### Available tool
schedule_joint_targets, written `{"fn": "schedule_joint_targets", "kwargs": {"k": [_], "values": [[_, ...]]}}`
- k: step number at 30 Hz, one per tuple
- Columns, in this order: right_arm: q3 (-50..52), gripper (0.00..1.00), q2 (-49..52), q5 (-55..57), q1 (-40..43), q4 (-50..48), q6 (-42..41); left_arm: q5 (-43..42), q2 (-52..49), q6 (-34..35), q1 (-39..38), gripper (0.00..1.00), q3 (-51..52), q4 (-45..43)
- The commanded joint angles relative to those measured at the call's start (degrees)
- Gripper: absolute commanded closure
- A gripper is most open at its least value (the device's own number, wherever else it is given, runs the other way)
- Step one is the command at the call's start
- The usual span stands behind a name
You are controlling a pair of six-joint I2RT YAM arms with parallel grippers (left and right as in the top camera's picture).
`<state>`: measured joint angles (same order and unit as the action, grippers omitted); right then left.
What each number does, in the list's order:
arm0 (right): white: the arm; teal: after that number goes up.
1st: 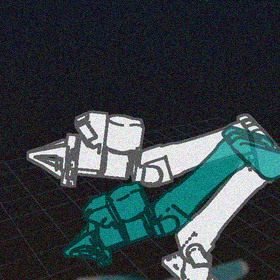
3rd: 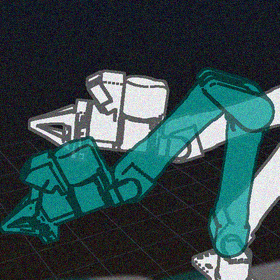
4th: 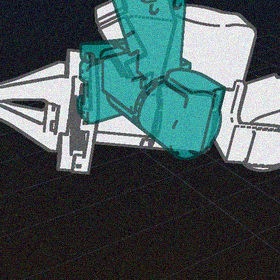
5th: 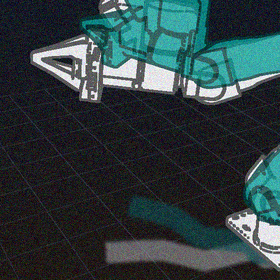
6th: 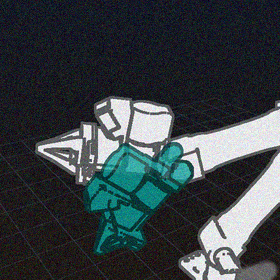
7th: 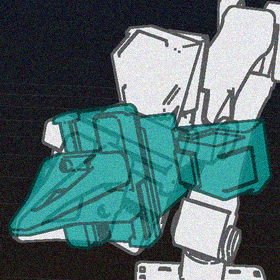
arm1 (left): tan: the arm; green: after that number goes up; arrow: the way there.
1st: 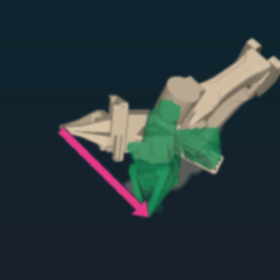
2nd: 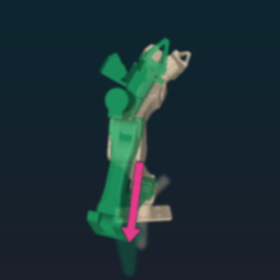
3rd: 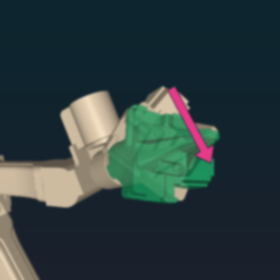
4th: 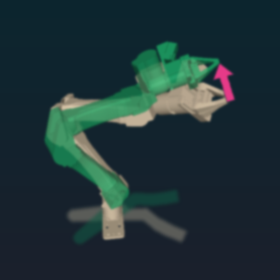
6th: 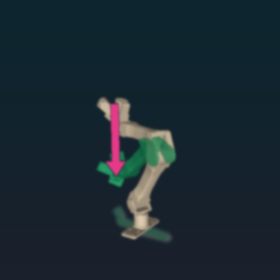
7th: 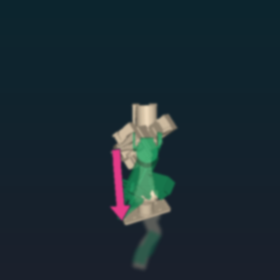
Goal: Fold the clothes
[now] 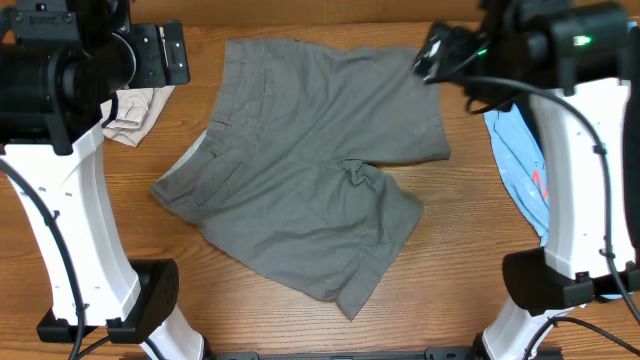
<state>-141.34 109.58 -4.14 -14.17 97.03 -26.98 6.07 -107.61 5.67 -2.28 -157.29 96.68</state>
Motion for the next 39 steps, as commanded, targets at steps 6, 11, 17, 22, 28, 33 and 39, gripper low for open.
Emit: {"fn": "schedule_joint_targets", "kwargs": {"k": [6,11,17,22,28,33,39], "values": [[7.61,0.00,-0.39,2.47,-5.90,0.02,-1.18,0.50,-0.46,-0.79,1.79,0.00,7.67,0.13],[16.72,0.00,-1.70,2.58,-8.94,-2.21,-1.81,-0.15,-0.46,-0.74,4.24,0.00,11.43,0.13],[36.57,0.00,-6.69,0.70,-12.76,-11.63,-3.39,0.13,-0.48,-2.19,4.61,0.00,19.78,-0.04],[53.35,0.00,-10.80,-6.91,-14.47,-22.03,-3.54,-1.40,-0.61,-7.10,4.61,0.00,27.91,-3.23],[61.96,0.00,-11.23,-9.07,-17.55,-25.05,-5.33,-2.86,-0.66,-9.16,4.63,0.00,39.65,-7.43],[64.94,0.00,-11.23,-9.44,-24.59,-25.70,-10.49,-2.95,-0.66,-12.39,4.63,0.00,50.90,-12.81],[71.08,0.00,-11.23,-9.49,-30.25,-28.50,-18.25,-3.15,-0.66,-16.28,4.61,0.00,61.40,-22.75]]}}
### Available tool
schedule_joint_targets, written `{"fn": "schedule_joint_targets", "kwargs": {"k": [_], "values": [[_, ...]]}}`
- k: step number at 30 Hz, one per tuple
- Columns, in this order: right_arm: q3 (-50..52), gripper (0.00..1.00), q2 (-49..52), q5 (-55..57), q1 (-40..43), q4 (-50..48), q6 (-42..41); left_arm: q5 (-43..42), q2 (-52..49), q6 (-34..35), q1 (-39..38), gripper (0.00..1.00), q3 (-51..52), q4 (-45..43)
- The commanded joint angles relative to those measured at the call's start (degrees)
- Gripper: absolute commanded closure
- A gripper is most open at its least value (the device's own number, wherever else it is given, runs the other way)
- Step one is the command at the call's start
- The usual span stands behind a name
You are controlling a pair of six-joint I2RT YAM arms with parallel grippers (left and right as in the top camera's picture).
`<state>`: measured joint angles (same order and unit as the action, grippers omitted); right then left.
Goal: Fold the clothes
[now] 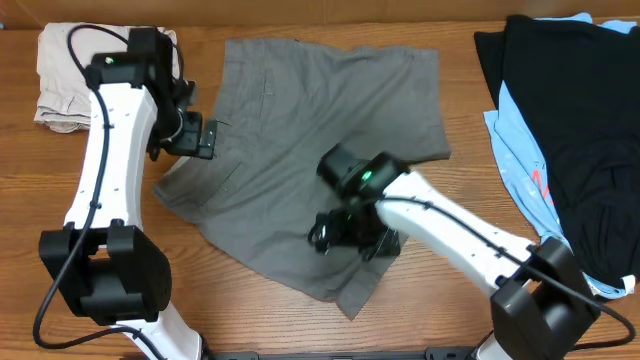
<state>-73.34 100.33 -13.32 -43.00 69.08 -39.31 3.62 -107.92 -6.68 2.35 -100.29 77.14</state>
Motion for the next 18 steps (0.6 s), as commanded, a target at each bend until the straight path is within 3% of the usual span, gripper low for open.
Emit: {"fn": "schedule_joint_targets", "kwargs": {"k": [1,8,18], "values": [[3.96,0.00,-1.99,-0.37,-1.86,-0.72,-6.43,-0.66,-0.35,-4.11,0.00,0.00,5.79,-4.70],[6.54,0.00,-1.99,-2.01,-3.34,-1.77,-7.02,1.05,-0.37,-2.16,1.70,0.00,14.40,-13.25],[6.56,0.00,-1.97,-2.23,-6.60,-5.84,-6.91,-5.11,-0.39,1.49,9.42,0.01,21.92,-18.03]]}}
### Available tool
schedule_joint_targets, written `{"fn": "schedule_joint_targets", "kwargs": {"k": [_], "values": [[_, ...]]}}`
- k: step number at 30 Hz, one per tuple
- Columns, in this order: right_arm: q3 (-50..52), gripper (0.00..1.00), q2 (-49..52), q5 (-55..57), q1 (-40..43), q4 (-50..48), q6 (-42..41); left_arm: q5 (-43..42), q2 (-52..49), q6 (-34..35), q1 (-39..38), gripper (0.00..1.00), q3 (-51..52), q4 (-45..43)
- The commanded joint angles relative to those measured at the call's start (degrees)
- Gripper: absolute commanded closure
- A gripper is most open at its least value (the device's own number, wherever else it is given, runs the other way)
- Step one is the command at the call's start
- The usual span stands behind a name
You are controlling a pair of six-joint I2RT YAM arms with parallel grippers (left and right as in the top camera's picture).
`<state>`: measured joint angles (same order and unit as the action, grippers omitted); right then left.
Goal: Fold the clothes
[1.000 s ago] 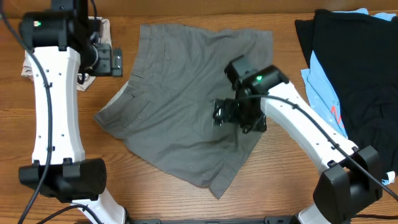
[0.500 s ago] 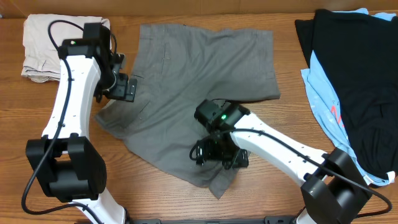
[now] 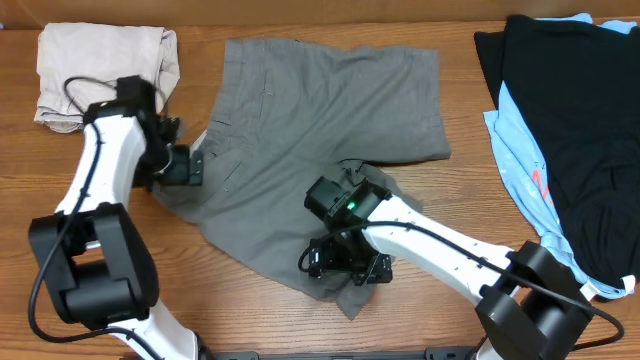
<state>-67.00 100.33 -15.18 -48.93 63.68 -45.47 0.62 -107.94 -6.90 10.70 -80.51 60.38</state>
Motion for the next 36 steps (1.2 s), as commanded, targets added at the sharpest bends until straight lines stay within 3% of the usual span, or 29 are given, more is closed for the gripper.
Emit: {"fn": "schedule_joint_targets", "kwargs": {"k": [1,6,14,18,23,24,28,33,36], "values": [[0.22,0.00,-1.97,-0.37,-0.68,-0.61,-0.26,-1.84,-0.37,2.23,1.42,0.01,2.67,-2.08],[0.22,0.00,-1.97,-0.35,-0.68,-0.83,0.72,-1.70,-0.37,4.79,2.58,0.01,4.52,-5.64],[0.59,0.01,-1.97,-0.57,-1.84,-1.75,2.12,-1.46,-0.37,11.47,2.40,0.11,10.75,-12.87],[3.15,0.02,-1.97,-0.11,-3.91,-2.58,2.38,-0.02,-0.37,13.57,2.40,0.26,12.22,-14.60],[9.70,0.05,-1.97,-0.17,-5.40,-5.31,0.07,-0.02,-0.37,13.81,2.40,0.66,12.26,-15.21],[11.23,0.11,-1.97,-0.13,-5.38,-6.38,-0.79,-0.02,-0.37,13.86,2.40,0.73,12.26,-15.23],[13.92,0.36,-1.97,-0.09,-4.70,-8.70,-1.44,-0.02,-0.37,16.11,2.40,0.85,12.26,-15.26],[14.03,0.51,-1.97,0.33,-3.80,-9.70,0.94,-0.04,-0.37,16.41,2.40,0.89,12.26,-15.54],[14.03,0.64,-1.97,1.03,-3.82,-9.57,0.85,-0.02,-0.37,16.37,2.40,0.96,12.26,-15.65]]}}
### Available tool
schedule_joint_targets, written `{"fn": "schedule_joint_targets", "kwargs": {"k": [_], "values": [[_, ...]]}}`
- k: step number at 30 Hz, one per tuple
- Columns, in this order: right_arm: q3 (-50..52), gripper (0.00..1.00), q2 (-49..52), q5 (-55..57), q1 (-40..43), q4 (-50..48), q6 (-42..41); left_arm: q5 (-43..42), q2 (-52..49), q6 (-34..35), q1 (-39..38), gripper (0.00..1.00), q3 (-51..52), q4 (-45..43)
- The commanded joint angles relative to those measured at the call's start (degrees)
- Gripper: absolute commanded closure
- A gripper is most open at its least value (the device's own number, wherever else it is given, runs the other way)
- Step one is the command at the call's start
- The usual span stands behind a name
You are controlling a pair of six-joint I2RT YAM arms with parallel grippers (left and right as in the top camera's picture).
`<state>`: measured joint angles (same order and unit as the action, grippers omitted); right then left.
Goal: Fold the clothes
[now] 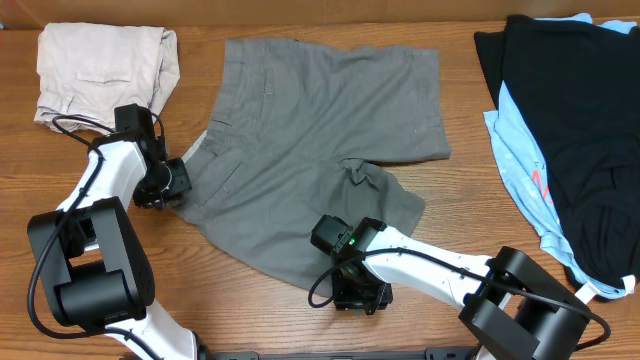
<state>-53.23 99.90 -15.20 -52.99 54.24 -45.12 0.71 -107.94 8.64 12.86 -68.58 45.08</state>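
Grey shorts (320, 150) lie spread flat across the middle of the wooden table (250, 320), waistband to the left and legs to the right. A small crease bunches at the crotch (357, 172). My left gripper (163, 188) sits low at the shorts' near left waist corner. My right gripper (358, 296) is down on the front corner of the nearer leg's hem and covers that corner. From overhead the jaws of both are hidden by the wrist bodies, so whether either holds cloth does not show.
A folded beige garment (100, 62) lies at the back left. A black garment (570, 110) lies over a light blue one (522, 165) at the right edge. Both arm bases (95, 290) stand at the table's front edge.
My left gripper has shifted forward and left, from the waistband's side to its near corner. My right gripper has come forward from over the leg to the hem's front corner. The shorts lie unchanged.
At first both arms were raised high near the camera at the back corners, hiding the side garments. Then the left was at the waistband's left edge and the right over the nearer leg. Both have since moved forward to the shorts' front corners; the cloth has not shifted.
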Motion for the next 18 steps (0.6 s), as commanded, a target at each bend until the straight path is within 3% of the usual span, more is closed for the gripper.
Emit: {"fn": "schedule_joint_targets", "kwargs": {"k": [1,2,5,11,18], "values": [[0.26,0.67,-1.53,1.46,0.26,-0.09,0.39,-0.11,-0.37,0.83,0.24,0.96,0.33,-0.35],[0.26,0.71,-1.53,2.36,0.28,0.11,-0.42,-0.09,-0.37,0.81,0.24,0.96,0.33,-0.33],[0.24,0.96,-1.55,4.79,1.11,1.49,-3.43,-0.13,-0.35,0.83,0.24,0.96,0.17,-0.28],[0.24,0.96,-4.04,6.67,6.05,2.97,-3.93,-0.11,-0.13,0.83,0.24,0.96,-3.69,4.96],[0.00,0.96,-14.69,6.82,15.34,3.13,0.46,-1.22,0.66,0.83,0.24,0.96,-13.90,15.28]]}}
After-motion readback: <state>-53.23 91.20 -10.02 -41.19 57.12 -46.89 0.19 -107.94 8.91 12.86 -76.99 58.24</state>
